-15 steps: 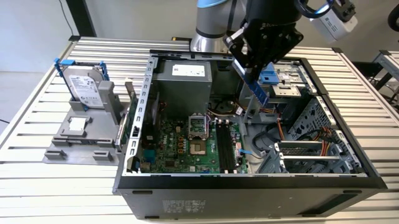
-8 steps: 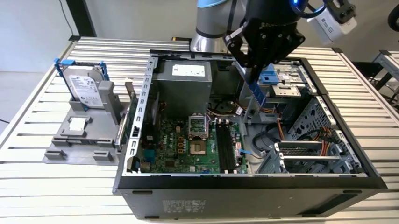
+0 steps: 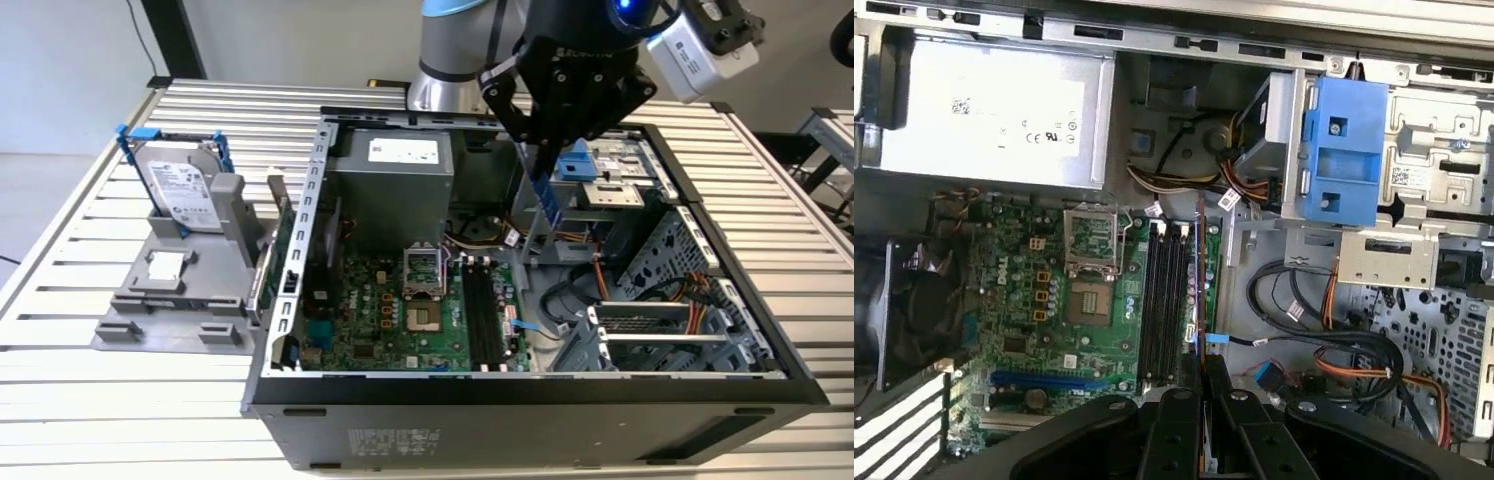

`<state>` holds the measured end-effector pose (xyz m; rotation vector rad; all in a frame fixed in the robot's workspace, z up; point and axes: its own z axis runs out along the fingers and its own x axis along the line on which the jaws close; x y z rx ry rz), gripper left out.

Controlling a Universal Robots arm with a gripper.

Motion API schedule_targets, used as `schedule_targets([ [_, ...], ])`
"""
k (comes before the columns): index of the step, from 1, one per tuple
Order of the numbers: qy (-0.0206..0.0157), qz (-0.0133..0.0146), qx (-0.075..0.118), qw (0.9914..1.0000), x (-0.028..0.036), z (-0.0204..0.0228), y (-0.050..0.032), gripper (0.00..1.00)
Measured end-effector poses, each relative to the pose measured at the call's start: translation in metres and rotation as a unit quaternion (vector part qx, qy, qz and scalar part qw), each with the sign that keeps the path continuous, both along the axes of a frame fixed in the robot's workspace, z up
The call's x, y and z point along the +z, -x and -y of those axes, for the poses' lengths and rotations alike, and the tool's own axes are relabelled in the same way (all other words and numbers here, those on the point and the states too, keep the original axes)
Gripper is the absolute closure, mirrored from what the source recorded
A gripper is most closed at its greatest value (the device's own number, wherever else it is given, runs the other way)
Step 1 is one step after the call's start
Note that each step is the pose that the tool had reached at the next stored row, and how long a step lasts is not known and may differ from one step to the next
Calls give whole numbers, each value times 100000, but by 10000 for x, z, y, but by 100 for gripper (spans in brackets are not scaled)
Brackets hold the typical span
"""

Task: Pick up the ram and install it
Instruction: 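Insert the ram into the slot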

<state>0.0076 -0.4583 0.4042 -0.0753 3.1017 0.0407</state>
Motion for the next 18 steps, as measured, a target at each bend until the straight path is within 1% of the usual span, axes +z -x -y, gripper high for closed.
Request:
schedule_targets([
  [2, 0, -2, -844, 99996, 0, 0, 0, 100],
  [9, 2, -1, -891, 99996, -3, 0, 0, 100],
  [18, 10, -2, -935, 99996, -42, 0, 0, 100],
])
